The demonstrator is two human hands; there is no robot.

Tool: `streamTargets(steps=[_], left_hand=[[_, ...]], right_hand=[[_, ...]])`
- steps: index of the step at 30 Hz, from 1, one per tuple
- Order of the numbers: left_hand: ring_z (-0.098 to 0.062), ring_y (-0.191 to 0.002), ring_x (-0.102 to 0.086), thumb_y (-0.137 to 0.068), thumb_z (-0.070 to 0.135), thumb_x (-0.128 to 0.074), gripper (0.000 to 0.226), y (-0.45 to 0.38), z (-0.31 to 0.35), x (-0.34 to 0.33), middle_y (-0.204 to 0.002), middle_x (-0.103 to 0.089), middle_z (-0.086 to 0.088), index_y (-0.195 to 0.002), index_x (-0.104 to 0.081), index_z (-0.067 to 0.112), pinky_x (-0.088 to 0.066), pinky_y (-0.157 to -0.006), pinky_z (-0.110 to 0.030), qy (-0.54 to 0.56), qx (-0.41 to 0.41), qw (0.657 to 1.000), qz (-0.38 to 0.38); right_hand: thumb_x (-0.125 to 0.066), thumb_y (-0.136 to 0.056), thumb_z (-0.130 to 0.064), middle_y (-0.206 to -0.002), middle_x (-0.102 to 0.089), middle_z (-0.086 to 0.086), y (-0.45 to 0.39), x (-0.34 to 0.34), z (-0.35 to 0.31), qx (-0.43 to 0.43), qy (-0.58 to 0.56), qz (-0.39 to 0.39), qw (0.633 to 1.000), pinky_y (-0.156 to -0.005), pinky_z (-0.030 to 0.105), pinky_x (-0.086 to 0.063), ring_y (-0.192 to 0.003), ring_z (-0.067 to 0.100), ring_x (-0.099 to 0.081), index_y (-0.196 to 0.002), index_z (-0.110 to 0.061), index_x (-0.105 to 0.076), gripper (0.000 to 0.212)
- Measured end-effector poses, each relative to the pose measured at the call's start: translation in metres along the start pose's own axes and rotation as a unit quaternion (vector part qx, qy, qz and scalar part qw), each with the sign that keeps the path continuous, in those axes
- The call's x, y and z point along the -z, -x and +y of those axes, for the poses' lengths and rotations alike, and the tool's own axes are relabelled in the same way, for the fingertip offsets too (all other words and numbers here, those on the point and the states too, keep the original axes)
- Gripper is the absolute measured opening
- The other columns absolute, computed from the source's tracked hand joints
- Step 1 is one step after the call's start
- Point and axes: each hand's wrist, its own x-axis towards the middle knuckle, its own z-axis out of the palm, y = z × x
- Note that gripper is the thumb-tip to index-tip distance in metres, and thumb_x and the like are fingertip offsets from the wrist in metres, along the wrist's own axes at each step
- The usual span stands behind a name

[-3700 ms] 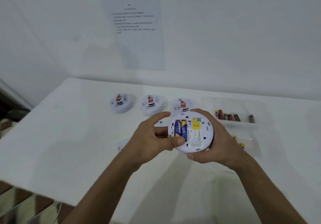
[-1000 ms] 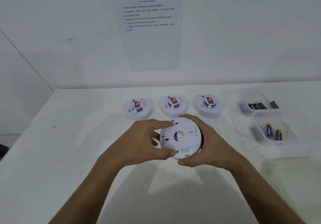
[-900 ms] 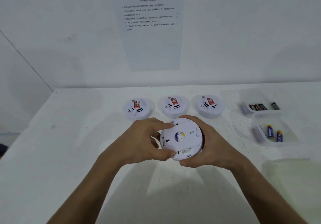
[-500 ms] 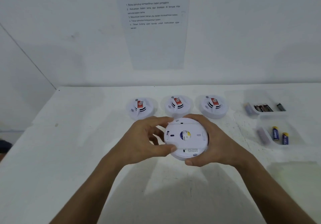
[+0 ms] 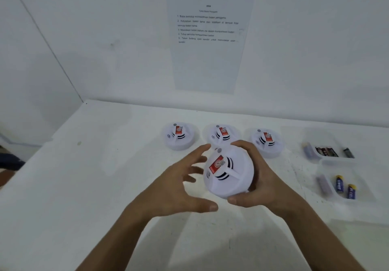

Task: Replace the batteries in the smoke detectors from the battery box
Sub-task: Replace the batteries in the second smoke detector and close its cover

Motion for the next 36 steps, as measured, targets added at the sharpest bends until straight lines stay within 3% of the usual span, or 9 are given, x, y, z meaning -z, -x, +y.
streamTargets(steps=[2,5,9,12,19,30,36], left_hand=[[-0.014,-0.107,-0.064,-0.062,0.031,-0.090,0.104,0.001,0.003,-0.001,-0.127,-0.060,0.017,-0.142,-0.028,0.053,-0.055,-0.089,-0.032,0.015,-0.004,1.000,0.004],[-0.022,-0.096,-0.065,-0.064,0.028,-0.089,0.092,0.003,0.004,0.002,-0.116,-0.066,0.012,-0.138,-0.039,0.050,-0.058,-0.079,-0.034,0.007,-0.027,0.999,0.026],[-0.022,-0.092,-0.063,-0.062,0.038,-0.088,0.086,0.008,0.002,0.007,-0.119,-0.061,0.016,-0.136,-0.044,0.048,-0.057,-0.073,-0.027,-0.049,-0.032,0.997,0.042],[-0.018,-0.090,-0.061,-0.061,0.047,-0.085,0.087,0.010,-0.002,0.010,-0.119,-0.059,0.015,-0.137,-0.042,0.046,-0.056,-0.071,-0.028,-0.121,-0.042,0.990,0.050],[-0.021,-0.077,-0.056,-0.056,0.040,-0.090,0.086,0.006,0.000,0.016,-0.108,-0.064,0.011,-0.133,-0.051,0.040,-0.054,-0.067,-0.032,-0.112,-0.040,0.992,0.046],[-0.024,-0.080,-0.057,-0.058,0.032,-0.091,0.085,0.002,-0.004,0.014,-0.111,-0.064,0.014,-0.132,-0.051,0.039,-0.055,-0.066,-0.030,-0.089,-0.038,0.995,0.037],[-0.025,-0.079,-0.057,-0.058,0.033,-0.091,0.085,0.001,-0.004,0.015,-0.111,-0.065,0.014,-0.132,-0.051,0.039,-0.055,-0.066,-0.032,-0.091,-0.039,0.994,0.040]], right_hand=[[-0.086,-0.057,-0.004,-0.134,-0.053,-0.002,0.000,-0.003,0.003,-0.002,-0.039,0.000,0.999,-0.092,0.034,-0.054,-0.126,0.023,-0.054,-0.139,-0.022,-0.034,0.098],[-0.085,-0.058,-0.004,-0.137,-0.053,0.000,0.000,-0.006,0.006,-0.006,-0.030,-0.010,0.999,-0.095,0.035,-0.053,-0.129,0.024,-0.053,-0.140,-0.020,-0.034,0.099],[-0.090,-0.060,-0.007,-0.139,-0.055,0.000,-0.001,-0.004,0.008,-0.024,0.043,-0.012,0.999,-0.101,0.046,-0.051,-0.131,0.026,-0.051,-0.144,-0.022,-0.038,0.100],[-0.093,-0.059,-0.022,-0.137,-0.058,-0.004,-0.004,-0.004,0.010,-0.027,0.110,-0.008,0.993,-0.097,0.055,-0.050,-0.124,0.025,-0.054,-0.144,-0.032,-0.042,0.100],[-0.091,-0.059,-0.028,-0.132,-0.062,-0.003,-0.004,-0.010,0.007,-0.026,0.105,-0.004,0.994,-0.090,0.055,-0.054,-0.119,0.027,-0.058,-0.143,-0.031,-0.044,0.096],[-0.092,-0.059,-0.032,-0.128,-0.063,-0.010,-0.004,-0.010,0.013,-0.033,0.117,0.014,0.992,-0.081,0.051,-0.057,-0.112,0.028,-0.060,-0.142,-0.035,-0.044,0.096],[-0.090,-0.058,-0.037,-0.129,-0.063,-0.006,-0.006,-0.010,0.013,-0.039,0.115,0.011,0.992,-0.078,0.045,-0.060,-0.108,0.029,-0.061,-0.144,-0.032,-0.042,0.099]])
